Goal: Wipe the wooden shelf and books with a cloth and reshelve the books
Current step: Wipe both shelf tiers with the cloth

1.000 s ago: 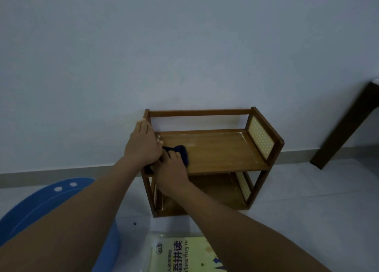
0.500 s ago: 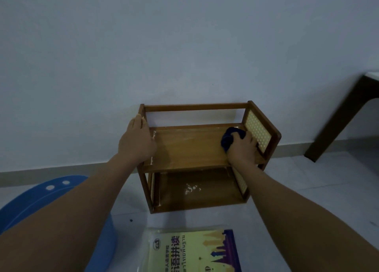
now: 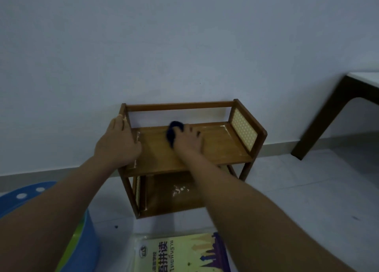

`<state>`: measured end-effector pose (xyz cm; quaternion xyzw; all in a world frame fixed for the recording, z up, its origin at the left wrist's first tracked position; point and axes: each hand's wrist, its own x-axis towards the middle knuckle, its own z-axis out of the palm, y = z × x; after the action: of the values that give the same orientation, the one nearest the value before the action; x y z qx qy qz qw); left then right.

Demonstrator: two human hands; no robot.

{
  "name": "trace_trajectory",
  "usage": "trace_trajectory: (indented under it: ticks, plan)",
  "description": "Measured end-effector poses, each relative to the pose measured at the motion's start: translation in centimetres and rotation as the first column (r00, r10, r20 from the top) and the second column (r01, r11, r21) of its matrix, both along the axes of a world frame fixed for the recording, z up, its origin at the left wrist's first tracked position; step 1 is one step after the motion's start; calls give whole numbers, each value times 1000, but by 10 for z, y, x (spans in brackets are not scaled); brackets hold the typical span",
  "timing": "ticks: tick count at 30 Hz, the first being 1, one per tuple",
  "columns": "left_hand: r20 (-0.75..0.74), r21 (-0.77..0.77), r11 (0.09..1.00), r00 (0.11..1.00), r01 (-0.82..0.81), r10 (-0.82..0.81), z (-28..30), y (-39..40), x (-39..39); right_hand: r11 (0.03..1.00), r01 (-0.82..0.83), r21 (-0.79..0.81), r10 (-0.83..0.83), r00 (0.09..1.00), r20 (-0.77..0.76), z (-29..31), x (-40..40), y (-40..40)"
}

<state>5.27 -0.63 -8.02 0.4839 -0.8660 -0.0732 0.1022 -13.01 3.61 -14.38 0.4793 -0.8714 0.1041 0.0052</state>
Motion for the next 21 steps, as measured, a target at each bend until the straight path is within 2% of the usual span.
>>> trace_trajectory:
  ticks: [5,8,12,14,17,21]
  plan:
    - [-9,6,1000,1000,4,-4,0,-1,2,927,374,22,-373,928,-18,-5,-79,37]
    - [8,-1,1000,1000,9,-9,0,-2,2,920,393,-9,-392,919,35,-4,-72,33]
    - [18,-7,1000,1000,6,-6,1,-3,-1,972,226,-59,-222,972,73,3,-11,13]
    - [22,-5,1000,1000,-2,2,-1,-4,-1,997,37,-68,-31,995,91,3,42,2]
    - [29,-12,999,999,-38,38,-3,-3,-2,973,-202,-111,218,963,159,-3,109,-3]
    - [41,6,998,998,-55,55,-2,1,-4,961,-209,-182,231,967,108,-7,81,17]
